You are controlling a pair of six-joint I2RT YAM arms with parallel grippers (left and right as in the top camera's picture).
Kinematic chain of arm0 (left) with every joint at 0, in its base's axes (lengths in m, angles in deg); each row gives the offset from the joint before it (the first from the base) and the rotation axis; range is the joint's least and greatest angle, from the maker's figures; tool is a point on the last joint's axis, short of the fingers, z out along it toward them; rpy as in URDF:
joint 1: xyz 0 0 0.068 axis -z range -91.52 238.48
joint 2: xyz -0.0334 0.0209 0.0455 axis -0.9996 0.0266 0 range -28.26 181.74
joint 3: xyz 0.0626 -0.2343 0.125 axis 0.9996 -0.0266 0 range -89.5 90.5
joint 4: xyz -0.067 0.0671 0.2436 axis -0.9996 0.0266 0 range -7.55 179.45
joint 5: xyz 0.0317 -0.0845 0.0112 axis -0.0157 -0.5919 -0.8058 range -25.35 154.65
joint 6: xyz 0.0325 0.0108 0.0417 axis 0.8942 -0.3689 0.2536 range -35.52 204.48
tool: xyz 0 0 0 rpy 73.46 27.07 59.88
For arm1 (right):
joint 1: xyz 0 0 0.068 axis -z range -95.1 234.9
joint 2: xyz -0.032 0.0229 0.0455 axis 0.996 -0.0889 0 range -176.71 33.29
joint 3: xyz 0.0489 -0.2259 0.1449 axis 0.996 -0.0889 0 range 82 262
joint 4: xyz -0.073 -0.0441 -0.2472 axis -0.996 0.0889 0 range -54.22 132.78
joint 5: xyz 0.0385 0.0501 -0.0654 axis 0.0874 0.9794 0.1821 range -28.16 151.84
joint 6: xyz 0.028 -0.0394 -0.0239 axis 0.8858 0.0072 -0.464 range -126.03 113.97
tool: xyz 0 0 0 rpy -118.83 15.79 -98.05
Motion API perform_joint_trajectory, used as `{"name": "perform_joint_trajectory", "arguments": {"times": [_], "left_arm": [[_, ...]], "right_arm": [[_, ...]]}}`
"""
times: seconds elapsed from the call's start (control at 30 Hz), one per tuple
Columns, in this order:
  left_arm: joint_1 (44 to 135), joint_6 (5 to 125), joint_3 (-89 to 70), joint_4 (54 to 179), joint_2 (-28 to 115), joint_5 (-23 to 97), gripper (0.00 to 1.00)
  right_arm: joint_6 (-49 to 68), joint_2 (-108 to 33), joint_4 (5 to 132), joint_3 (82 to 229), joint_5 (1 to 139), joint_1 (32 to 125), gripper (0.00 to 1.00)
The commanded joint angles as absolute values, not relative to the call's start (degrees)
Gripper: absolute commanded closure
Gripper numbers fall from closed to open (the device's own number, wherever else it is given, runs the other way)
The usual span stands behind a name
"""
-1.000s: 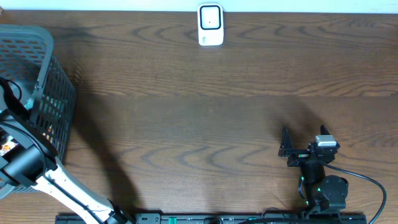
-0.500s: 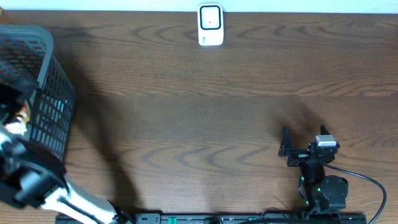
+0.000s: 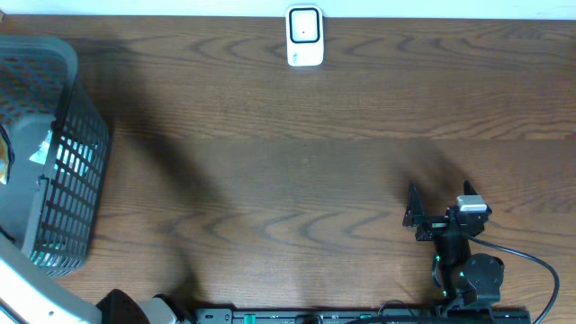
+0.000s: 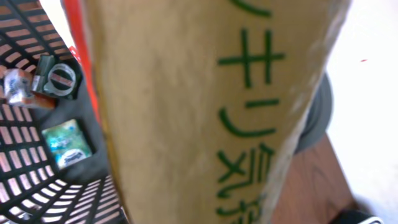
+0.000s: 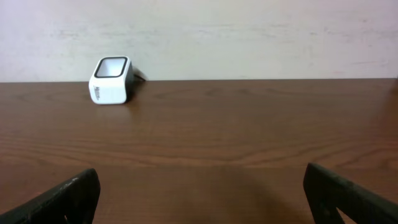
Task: Scan the item barcode
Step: 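Grasp the yellow snack bag in the basket with the left gripper, then lift the snack bag out and place it on the table centre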
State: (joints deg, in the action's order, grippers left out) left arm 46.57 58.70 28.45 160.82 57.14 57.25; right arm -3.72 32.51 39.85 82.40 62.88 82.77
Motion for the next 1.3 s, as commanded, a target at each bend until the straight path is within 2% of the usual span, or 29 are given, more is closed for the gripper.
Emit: {"name": "perform_joint_trajectory", "arguments": {"times": [0.0,0.2,0.43,0.63,0.77,0.97,1.0,1.27], "left_arm": [[46.4,57.4,29.3,159.2,56.1,51.1,0.92],[46.4,68.3,29.3,154.9,56.0,35.9,0.92],[46.5,71.2,29.3,154.8,56.0,28.5,0.93],[49.8,91.0,29.3,158.9,56.0,1.8,0.93],[57.4,95.4,28.4,162.4,56.0,2.3,0.93],[73.2,95.3,23.7,162.5,56.8,12.9,0.92],[78.3,95.0,22.1,162.5,57.5,16.1,0.93],[96.1,89.9,18.1,162.5,61.6,28.9,0.93]], "right_arm": [[-4.4,32.5,40.1,82.3,62.6,82.2,0.01],[-4.4,32.5,40.1,82.3,62.6,82.2,0.01],[-4.4,32.5,40.1,82.3,62.6,82.2,0.01],[-4.4,32.5,40.1,82.3,62.6,82.2,0.01],[-4.4,32.5,40.1,82.3,62.6,82.2,0.01],[-4.4,32.5,40.1,82.3,62.6,82.2,0.01],[-4.4,32.5,40.1,82.3,62.6,82.2,0.01],[-4.4,32.5,40.1,82.3,62.6,82.2,0.01]]}}
